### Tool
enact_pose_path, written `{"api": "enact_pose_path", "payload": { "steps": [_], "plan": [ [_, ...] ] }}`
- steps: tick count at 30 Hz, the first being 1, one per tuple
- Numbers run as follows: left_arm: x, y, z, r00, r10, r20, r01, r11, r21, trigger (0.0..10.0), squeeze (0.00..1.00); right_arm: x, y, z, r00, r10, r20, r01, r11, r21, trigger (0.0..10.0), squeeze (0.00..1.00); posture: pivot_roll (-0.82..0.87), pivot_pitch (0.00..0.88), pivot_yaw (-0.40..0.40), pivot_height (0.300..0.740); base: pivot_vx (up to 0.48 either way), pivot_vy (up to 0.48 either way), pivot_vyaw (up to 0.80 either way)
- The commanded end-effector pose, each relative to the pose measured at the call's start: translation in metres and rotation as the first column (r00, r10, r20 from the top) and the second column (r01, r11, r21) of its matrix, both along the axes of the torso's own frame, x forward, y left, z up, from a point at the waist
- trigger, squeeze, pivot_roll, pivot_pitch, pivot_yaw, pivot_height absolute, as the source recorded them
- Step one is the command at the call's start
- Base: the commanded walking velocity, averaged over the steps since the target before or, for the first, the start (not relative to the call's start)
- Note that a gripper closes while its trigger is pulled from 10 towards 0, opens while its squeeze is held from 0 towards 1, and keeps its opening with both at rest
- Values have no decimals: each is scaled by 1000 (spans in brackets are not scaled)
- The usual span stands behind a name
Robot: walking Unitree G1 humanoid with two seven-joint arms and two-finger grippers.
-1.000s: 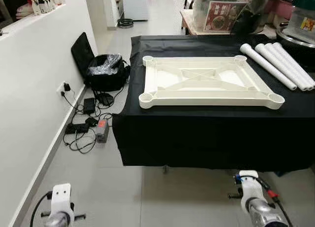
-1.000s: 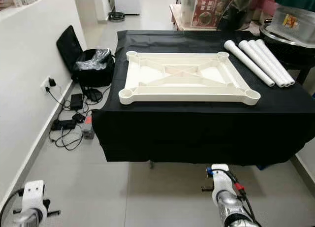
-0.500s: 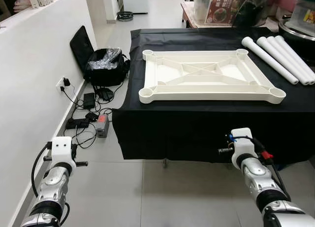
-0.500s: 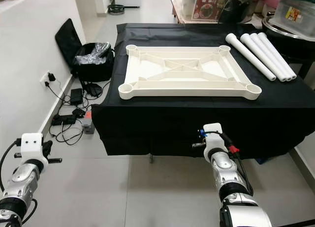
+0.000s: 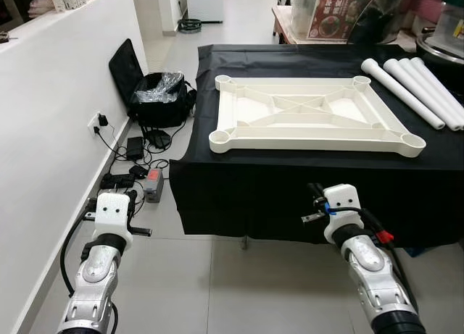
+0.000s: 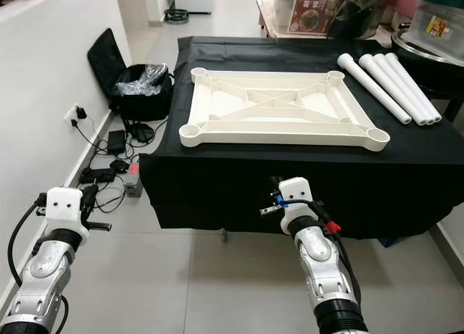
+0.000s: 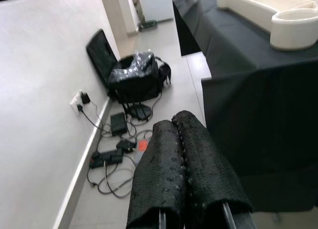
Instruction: Building children table
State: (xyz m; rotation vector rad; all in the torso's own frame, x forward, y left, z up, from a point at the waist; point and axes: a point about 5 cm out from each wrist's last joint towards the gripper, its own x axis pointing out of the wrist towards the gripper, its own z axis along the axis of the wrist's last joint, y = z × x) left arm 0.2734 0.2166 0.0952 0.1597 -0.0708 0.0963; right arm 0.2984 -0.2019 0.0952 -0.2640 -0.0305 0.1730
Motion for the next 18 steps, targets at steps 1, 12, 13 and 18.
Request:
{"api": "enact_pose_path", "payload": {
  "steps": [1,12,13,18],
  "plan": [
    [-16,-15,-8,999,-19,-35,18,1000,-3,10000,0,-15,2,-3,1000,14,-16,-14,1000,23,10000,0,-7,0,-36,740,0,0,0],
    [-54,-40,-22,992,5,-125,-10,999,-42,10000,0,-58,1,-19,997,-2,-78,7,998,70,10000,0,0,14,-32,740,0,0,0],
    [-54,-40,-22,992,5,-125,-10,999,-42,10000,0,-58,1,-19,997,-2,-78,7,998,70,10000,0,0,14,-32,740,0,0,0],
    [-58,-42,-21,989,15,-144,-22,999,-43,10000,0,-60,4,-17,997,-3,-74,8,997,72,10000,0,0,13,-22,740,0,0,0]
  ]
}}
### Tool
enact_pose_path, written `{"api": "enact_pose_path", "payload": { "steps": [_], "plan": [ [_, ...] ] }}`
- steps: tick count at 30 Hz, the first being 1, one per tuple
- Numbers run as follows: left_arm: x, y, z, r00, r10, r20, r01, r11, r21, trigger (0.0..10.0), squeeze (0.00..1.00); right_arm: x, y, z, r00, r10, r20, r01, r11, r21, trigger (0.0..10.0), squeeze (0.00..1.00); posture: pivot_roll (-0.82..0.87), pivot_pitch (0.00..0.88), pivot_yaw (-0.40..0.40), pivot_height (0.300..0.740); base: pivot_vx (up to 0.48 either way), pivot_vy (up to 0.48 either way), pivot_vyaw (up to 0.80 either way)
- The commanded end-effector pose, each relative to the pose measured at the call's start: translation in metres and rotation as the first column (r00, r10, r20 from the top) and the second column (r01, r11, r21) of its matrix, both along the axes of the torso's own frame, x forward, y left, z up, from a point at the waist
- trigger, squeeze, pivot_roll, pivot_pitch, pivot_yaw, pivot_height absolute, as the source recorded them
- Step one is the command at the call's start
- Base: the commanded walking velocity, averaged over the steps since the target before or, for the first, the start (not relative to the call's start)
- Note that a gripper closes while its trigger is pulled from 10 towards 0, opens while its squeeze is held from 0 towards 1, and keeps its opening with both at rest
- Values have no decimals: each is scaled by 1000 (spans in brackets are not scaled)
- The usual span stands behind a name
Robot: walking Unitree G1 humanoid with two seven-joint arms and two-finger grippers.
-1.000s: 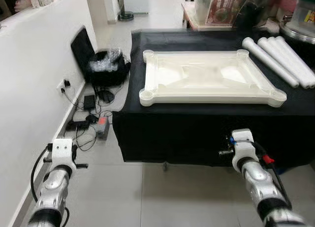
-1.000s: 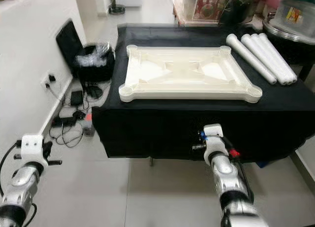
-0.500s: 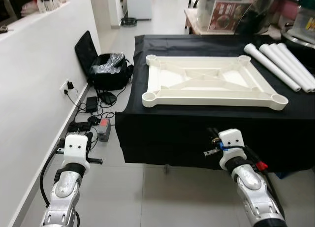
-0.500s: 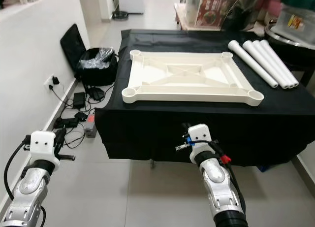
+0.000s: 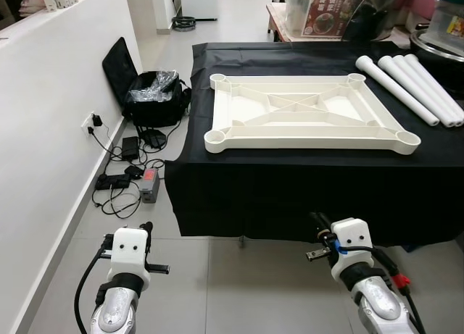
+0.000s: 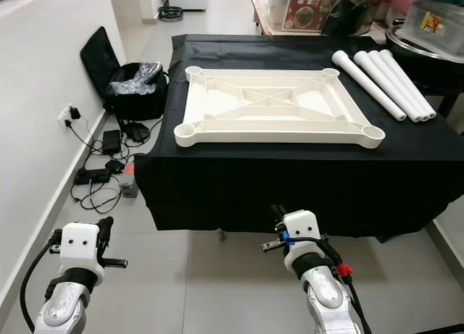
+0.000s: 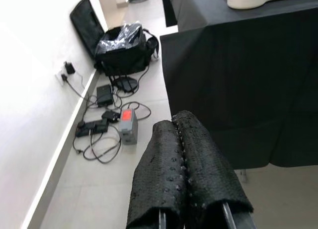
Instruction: Building children table
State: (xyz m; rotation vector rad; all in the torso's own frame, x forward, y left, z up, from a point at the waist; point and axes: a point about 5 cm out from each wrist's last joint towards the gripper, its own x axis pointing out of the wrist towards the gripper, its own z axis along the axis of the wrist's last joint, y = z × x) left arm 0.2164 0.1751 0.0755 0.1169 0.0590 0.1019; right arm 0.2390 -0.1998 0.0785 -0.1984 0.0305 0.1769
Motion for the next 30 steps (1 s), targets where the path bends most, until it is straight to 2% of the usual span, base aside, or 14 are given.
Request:
{"api": "enact_pose_path", "payload": {
  "steps": [1,6,13,15,18,21,24,27,30],
  "plan": [
    [1,-3,1,999,-7,-37,6,1000,-16,10000,0,-1,5,5,1000,2,4,-2,1000,9,10000,0,7,24,-14,740,0,0,0],
    [14,-8,8,998,-47,-40,46,999,-27,10000,0,2,12,16,1000,8,28,-8,1000,6,10000,0,18,24,-21,740,0,0,0],
    [10,-6,12,998,-38,-47,36,999,-33,10000,0,2,18,19,999,33,20,-33,999,31,10000,0,26,30,-18,740,0,0,0],
    [11,-7,14,998,-51,-41,49,998,-38,10000,0,4,19,21,999,35,22,-36,999,34,10000,0,21,26,-16,740,0,0,-800],
    [18,-3,29,999,-47,19,48,997,-57,10000,0,10,18,30,999,25,43,-26,999,33,10000,0,9,24,-24,740,0,0,-800],
    [23,-2,31,999,-30,20,32,998,-63,10000,0,16,16,32,999,14,46,-15,999,30,10000,0,0,0,-35,740,0,0,-800],
    [29,-6,31,997,-72,1,72,997,-37,10000,0,20,17,33,998,12,56,-11,1000,-3,10000,0,-3,0,-31,740,0,0,0],
    [29,-7,31,997,-78,6,78,996,-39,10000,0,21,19,34,998,16,59,-15,1000,-14,10000,0,2,0,-34,740,0,0,0],
    [23,-4,29,998,-65,2,65,995,-80,10000,0,23,22,33,998,37,42,-37,999,4,10000,0,9,0,-39,740,0,0,0]
  ]
}}
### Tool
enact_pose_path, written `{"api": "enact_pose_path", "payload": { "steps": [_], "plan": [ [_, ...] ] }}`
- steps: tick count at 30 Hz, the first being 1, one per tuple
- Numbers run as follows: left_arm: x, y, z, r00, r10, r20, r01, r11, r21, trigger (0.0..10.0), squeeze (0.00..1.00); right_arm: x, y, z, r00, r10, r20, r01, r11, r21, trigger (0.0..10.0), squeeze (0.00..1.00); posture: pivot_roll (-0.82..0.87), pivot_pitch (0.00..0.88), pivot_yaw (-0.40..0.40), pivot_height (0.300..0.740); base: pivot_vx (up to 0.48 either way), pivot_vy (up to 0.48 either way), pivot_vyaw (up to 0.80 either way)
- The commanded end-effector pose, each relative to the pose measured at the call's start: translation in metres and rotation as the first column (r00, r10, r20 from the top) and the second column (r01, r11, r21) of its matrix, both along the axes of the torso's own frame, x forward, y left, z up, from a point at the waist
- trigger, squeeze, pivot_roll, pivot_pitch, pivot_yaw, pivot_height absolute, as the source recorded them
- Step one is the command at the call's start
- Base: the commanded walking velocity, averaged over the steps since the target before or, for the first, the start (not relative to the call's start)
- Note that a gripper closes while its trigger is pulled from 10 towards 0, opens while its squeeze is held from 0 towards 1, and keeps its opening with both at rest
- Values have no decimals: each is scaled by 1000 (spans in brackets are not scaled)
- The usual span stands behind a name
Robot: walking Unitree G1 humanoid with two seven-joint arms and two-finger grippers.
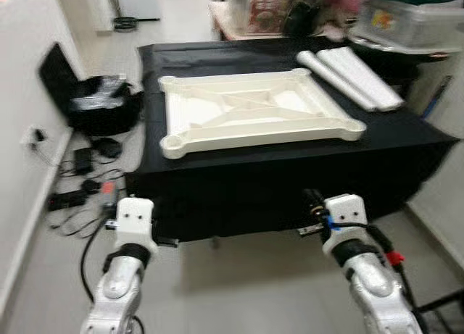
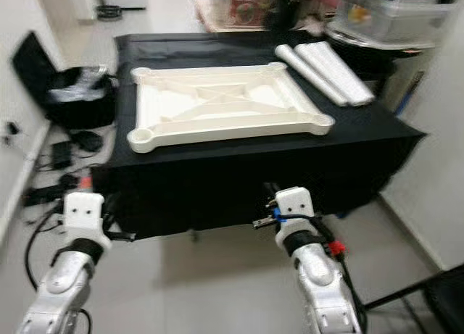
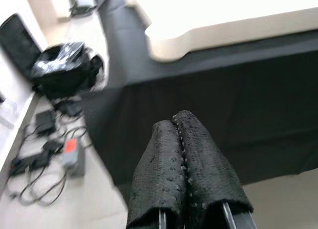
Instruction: Building children table
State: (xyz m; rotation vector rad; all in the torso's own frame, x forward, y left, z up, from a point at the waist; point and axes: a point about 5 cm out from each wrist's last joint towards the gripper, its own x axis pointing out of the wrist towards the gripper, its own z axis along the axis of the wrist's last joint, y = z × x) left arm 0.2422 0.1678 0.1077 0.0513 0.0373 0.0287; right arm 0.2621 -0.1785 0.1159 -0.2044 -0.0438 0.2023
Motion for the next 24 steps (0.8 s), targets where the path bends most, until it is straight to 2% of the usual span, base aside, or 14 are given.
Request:
{"api": "enact_pose_path", "payload": {
  "steps": [1,10,24],
  "plan": [
    [-2,3,-3,1000,6,-22,-6,1000,-12,10000,0,0,0,-5,1000,5,-29,-5,1000,4,10000,0,9,0,-39,740,0,0,0],
    [-4,-4,-4,998,-51,-27,49,997,-67,10000,0,3,3,-2,999,35,-29,-35,999,-11,10000,0,3,0,-41,740,0,0,0],
    [-1,-8,-5,996,-78,-37,75,993,-89,10000,0,6,1,-1,999,30,-33,-31,999,-30,10000,0,-1,0,-46,740,0,-465,0]
  ]
}}
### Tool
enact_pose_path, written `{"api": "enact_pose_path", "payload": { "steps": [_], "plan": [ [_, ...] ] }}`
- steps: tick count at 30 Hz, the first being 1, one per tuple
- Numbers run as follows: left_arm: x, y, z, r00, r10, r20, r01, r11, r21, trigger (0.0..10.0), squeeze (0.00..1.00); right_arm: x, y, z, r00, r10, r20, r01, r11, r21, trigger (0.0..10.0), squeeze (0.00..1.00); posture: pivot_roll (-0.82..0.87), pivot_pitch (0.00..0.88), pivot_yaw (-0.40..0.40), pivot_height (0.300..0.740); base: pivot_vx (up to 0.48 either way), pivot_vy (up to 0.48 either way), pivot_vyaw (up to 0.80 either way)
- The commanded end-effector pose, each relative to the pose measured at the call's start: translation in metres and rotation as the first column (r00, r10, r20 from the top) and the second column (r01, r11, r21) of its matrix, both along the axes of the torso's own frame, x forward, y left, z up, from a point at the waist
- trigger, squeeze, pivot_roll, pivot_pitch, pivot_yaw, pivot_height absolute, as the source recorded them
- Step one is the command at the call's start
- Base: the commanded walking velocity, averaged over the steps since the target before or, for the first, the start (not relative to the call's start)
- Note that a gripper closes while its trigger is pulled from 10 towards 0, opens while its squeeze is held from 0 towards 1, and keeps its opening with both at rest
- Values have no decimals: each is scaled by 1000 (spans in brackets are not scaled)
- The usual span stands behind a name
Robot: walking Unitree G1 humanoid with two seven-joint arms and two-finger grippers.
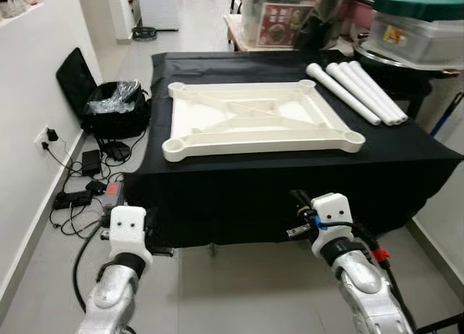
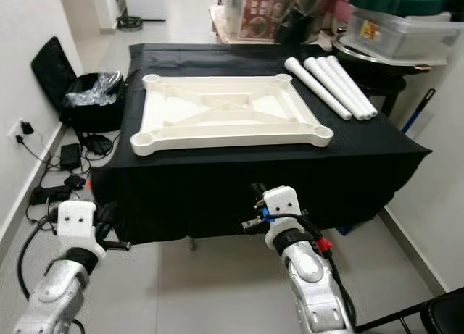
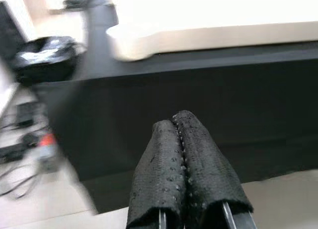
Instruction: Building children table
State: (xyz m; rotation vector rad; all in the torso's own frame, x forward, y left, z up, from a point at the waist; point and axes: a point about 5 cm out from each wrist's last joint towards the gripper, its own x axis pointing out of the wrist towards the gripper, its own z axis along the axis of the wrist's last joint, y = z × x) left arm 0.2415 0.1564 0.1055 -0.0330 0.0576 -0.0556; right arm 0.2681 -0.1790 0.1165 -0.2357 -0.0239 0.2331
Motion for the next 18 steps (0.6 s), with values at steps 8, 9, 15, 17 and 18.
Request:
{"api": "enact_pose_path", "payload": {
  "steps": [8,9,15,17,18],
  "plan": [
    [2,3,0,1000,-10,-12,10,1000,-7,10000,0,2,2,-1,1000,7,-19,-7,1000,11,10000,0,0,0,-47,740,0,-465,0],
    [3,3,1,1000,-11,-12,11,1000,-8,10000,0,2,2,-1,1000,7,-19,-7,1000,11,10000,0,0,0,-47,740,0,-465,0],
    [4,3,1,1000,-15,-10,15,1000,-7,10000,0,3,2,-1,1000,4,-19,-4,1000,11,10000,0,-1,0,-47,740,0,-463,0],
    [4,3,1,1000,-17,-10,17,1000,-8,10000,0,3,2,-1,1000,1,-21,-1,1000,13,10000,0,-2,0,-46,740,0,-461,0],
    [4,3,1,1000,-19,-10,19,1000,-9,10000,0,3,2,-1,1000,0,-23,1,1000,15,10000,0,-3,0,-47,740,0,-461,0]
  ]
}}
